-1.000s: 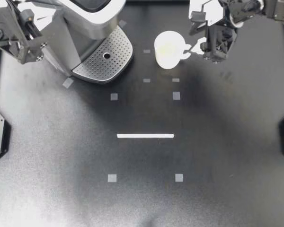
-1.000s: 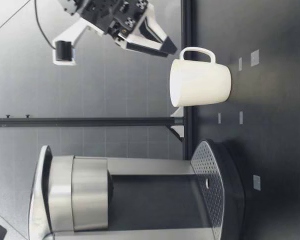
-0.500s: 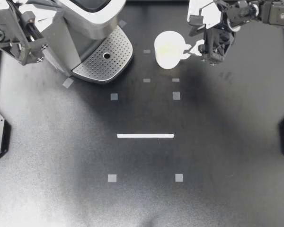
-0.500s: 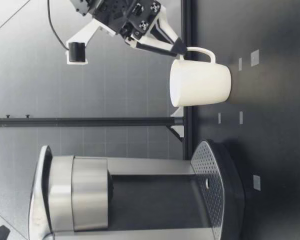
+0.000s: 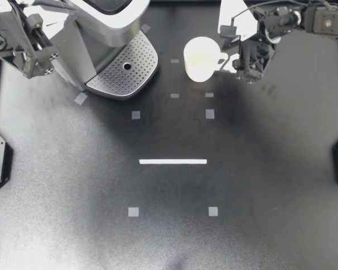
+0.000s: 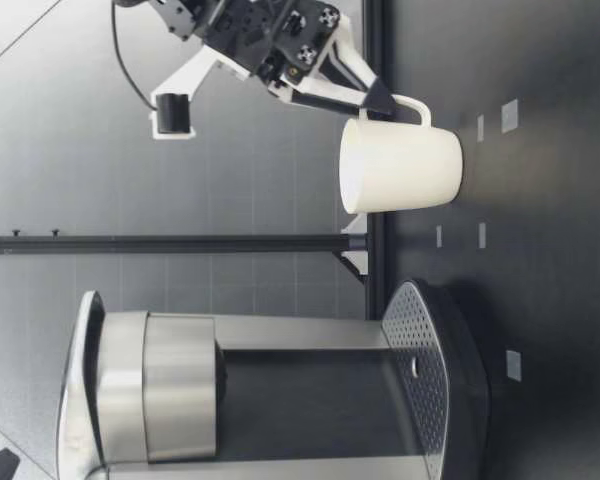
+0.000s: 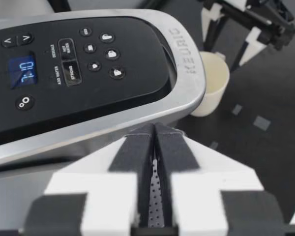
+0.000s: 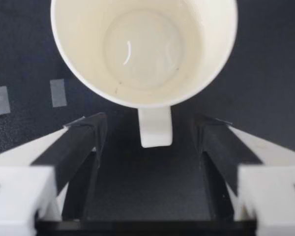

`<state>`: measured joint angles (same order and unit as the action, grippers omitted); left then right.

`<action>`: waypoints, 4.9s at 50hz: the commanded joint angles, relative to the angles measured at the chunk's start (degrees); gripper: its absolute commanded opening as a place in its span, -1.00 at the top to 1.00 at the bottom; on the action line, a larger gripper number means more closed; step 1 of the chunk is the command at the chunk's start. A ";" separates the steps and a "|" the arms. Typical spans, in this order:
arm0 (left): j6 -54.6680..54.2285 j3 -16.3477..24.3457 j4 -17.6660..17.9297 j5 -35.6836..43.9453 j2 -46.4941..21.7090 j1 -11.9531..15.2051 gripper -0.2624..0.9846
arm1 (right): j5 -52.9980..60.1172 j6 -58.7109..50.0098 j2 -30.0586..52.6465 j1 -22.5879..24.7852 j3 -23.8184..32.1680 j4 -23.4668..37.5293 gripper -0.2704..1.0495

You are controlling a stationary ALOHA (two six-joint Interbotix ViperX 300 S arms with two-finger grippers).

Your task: Place the coffee capsule inside the capsule container, then place the cup onto the center of the cup tray.

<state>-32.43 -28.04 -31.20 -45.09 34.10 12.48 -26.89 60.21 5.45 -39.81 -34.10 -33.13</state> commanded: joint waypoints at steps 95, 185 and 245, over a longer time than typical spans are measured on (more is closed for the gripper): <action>-0.53 -4.22 0.26 3.69 6.50 0.00 0.39 | 5.01 -0.79 7.21 10.37 17.49 -8.70 0.47; -0.53 -5.36 0.26 3.87 6.68 0.00 0.39 | 5.45 -0.79 10.81 12.13 23.38 -8.44 -0.32; 25.40 29.44 15.82 -19.34 -20.74 12.74 0.40 | 16.35 -10.99 -9.49 14.50 -0.26 -8.79 -0.30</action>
<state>-8.09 -0.53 -17.58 -64.42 13.36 23.47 -11.07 49.31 -3.08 -25.66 -34.89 -42.01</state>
